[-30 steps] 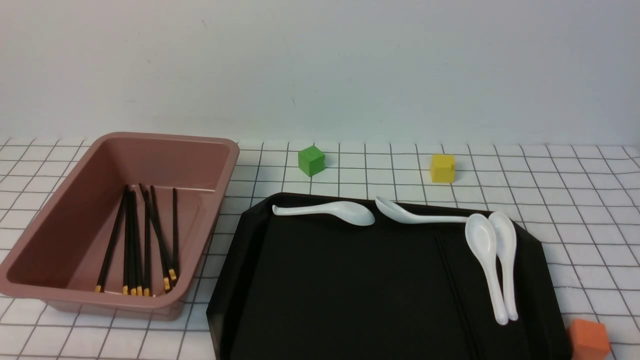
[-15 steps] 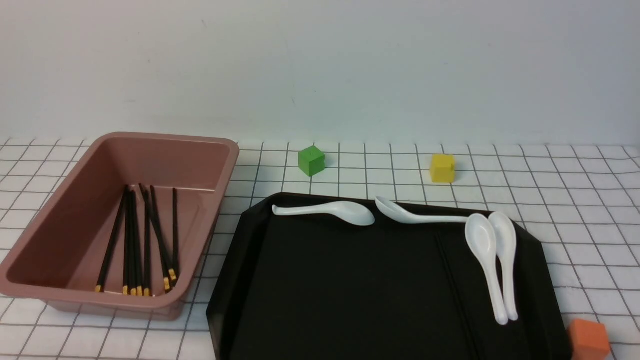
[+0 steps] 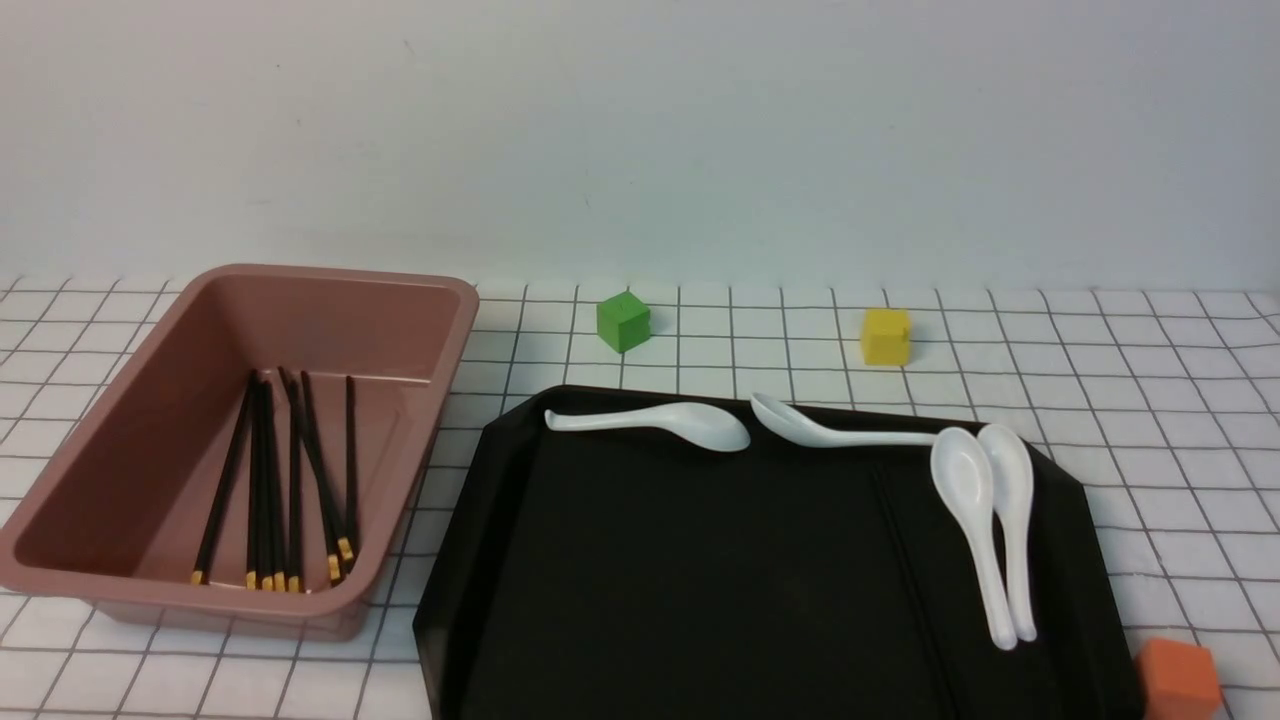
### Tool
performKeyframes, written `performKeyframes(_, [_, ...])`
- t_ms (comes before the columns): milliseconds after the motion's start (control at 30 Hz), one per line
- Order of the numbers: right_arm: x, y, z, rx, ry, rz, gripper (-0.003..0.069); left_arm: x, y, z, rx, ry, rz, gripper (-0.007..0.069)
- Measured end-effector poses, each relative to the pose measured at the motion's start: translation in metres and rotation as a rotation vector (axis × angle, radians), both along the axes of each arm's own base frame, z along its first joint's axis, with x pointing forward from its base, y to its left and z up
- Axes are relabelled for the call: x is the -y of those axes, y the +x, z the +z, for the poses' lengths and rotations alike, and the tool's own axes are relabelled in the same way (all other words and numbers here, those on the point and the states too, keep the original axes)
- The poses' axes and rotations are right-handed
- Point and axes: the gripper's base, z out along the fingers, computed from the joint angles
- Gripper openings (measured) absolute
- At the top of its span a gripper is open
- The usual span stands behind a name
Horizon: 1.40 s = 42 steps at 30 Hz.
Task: On white black tablecloth take chopsticks from black tray and put them in box.
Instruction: 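Move the gripper over the chopsticks on the black tray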
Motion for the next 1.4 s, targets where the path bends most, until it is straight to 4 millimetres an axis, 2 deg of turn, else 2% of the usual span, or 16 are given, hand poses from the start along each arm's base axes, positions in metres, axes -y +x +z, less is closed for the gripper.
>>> performKeyframes(67, [0.006, -0.001, 0.013, 0.099, -0.044, -0.065, 0.0216, 0.0, 0.0, 0.0, 0.0, 0.0, 0.0, 0.0236])
performKeyframes(167, [0.011, -0.008, 0.055, 0.274, -0.186, -0.151, 0.0213, 0.0, 0.0, 0.0, 0.0, 0.0, 0.0, 0.0237])
performKeyframes(233, [0.011, -0.011, 0.079, 0.317, -0.271, -0.168, 0.0196, 0.0, 0.0, 0.0, 0.0, 0.0, 0.0, 0.0237])
performKeyframes(333, [0.006, -0.001, 0.111, 0.258, -0.532, -0.122, 0.0127, 0.0, 0.0, 0.0, 0.0, 0.0, 0.0, 0.0238])
performKeyframes(433, [-0.005, 0.021, 0.126, 0.097, -0.716, 0.044, 0.0041, 0.0, 0.0, 0.0, 0.0, 0.0, 0.0, 0.0238])
performKeyframes(467, [-0.008, 0.028, 0.124, 0.044, -0.734, 0.091, 0.0025, 0.0, 0.0, 0.0, 0.0, 0.0, 0.0, 0.0238])
performKeyframes(533, [-0.017, 0.057, 0.119, -0.215, -0.757, 0.321, -0.0001, 0.0, 0.0, 0.0, 0.0, 0.0, 0.0, 0.0238])
performKeyframes(567, [-0.017, 0.064, 0.117, -0.266, -0.749, 0.353, -0.0001, 0.0, 0.0, 0.0, 0.0, 0.0, 0.0, 0.0238])
performKeyframes(633, [-0.021, 0.087, 0.102, -0.489, -0.71, 0.508, -0.0001, 0.0, 0.0, 0.0, 0.0, 0.0, 0.0, 0.0238])
performKeyframes(733, [-0.024, 0.116, 0.08, -0.708, -0.677, 0.686, 0.0005, 0.0, 0.0, 0.0, 0.0, 0.0, 0.0, 0.0238])
performKeyframes(867, [-0.036, 0.142, 0.046, -0.835, -0.672, 0.882, 0.0026, 0.0, 0.0, 0.0, 0.0, 0.0, 0.0, 0.0238])
performKeyframes(1033, [-0.08, 0.167, 0.002, -0.963, -0.729, 1.108, 0.0074, 0.0, 0.0, 0.0, 0.0, 0.0, 0.0, 0.0238])
performKeyframes(1133, [-0.099, 0.178, -0.009, -1.028, -0.814, 1.109, 0.0093, 0.0, 0.0, 0.0, 0.0, 0.0, 0.0, 0.0238])
performKeyframes(1200, [-0.112, 0.194, -0.011, -1.076, -0.919, 1.018, 0.013, 0.0, 0.0, 0.0, 0.0, 0.0, 0.0, 0.0238])
performKeyframes(1233, [-0.112, 0.194, -0.011, -1.076, -0.919, 1.018, 0.013, 0.0, 0.0, 0.0, 0.0, 0.0, 0.0, 0.0238])
performKeyframes(1400, [-0.115, 0.214, -0.007, -1.102, -0.979, 0.784, 0.0255, 0.0, 0.0, 0.0, 0.0, 0.0, 0.0, 0.0238])
